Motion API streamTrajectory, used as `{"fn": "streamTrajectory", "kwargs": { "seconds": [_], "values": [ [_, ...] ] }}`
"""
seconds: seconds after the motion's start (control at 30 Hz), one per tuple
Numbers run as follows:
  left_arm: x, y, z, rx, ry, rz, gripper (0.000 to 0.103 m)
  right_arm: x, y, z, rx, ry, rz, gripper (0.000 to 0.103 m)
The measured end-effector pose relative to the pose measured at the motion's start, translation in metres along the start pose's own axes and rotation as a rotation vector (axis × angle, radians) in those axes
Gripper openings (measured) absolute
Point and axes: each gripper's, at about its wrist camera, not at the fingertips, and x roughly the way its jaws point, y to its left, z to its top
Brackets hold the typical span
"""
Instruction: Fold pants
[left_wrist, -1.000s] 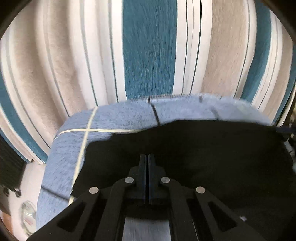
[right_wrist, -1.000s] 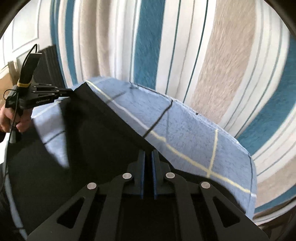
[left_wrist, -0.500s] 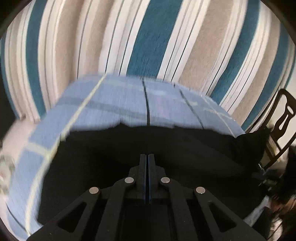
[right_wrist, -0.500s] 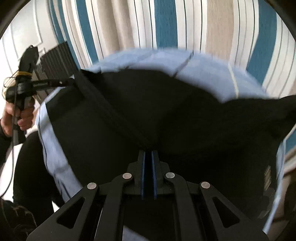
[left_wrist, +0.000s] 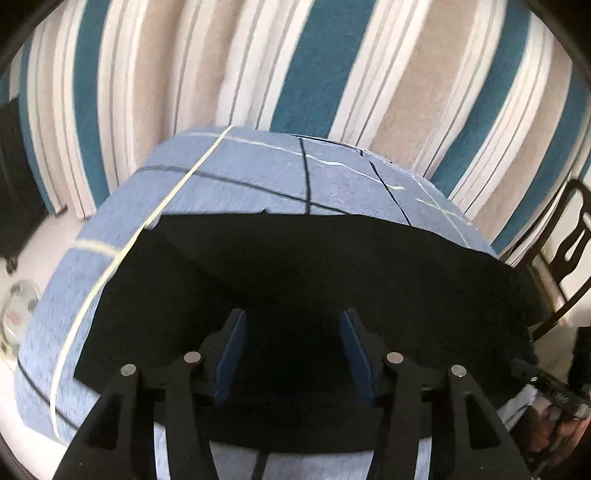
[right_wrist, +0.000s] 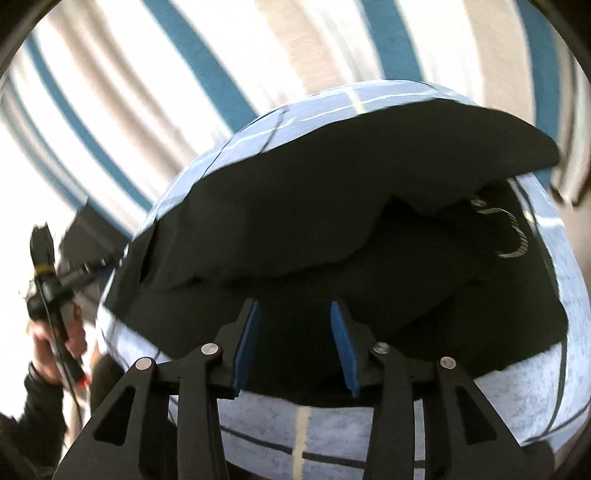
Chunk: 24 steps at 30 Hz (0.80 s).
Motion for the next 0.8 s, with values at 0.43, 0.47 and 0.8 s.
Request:
{"fn": "streamTrajectory", "kwargs": {
  "seconds": [0.43, 0.47, 0.8],
  "values": [
    [0.064, -0.028, 0.012, 0.098, 0.001, 0.22, 0.036, -0.005, -0.035, 0.035, 0.188, -0.112, -0.044, 0.054],
    [0.063, -0.024, 0.011, 0.085, -0.007, 0.228, 0.023, -0.006, -0.036, 0.035, 0.195, -0.122, -0.045, 0.054],
    [0.029, 0.032, -0.003, -0.12, -0.074, 0.147, 0.007, -0.009, -0.06, 0.039, 0.299, -0.168, -0.056, 0.054]
  ]
}}
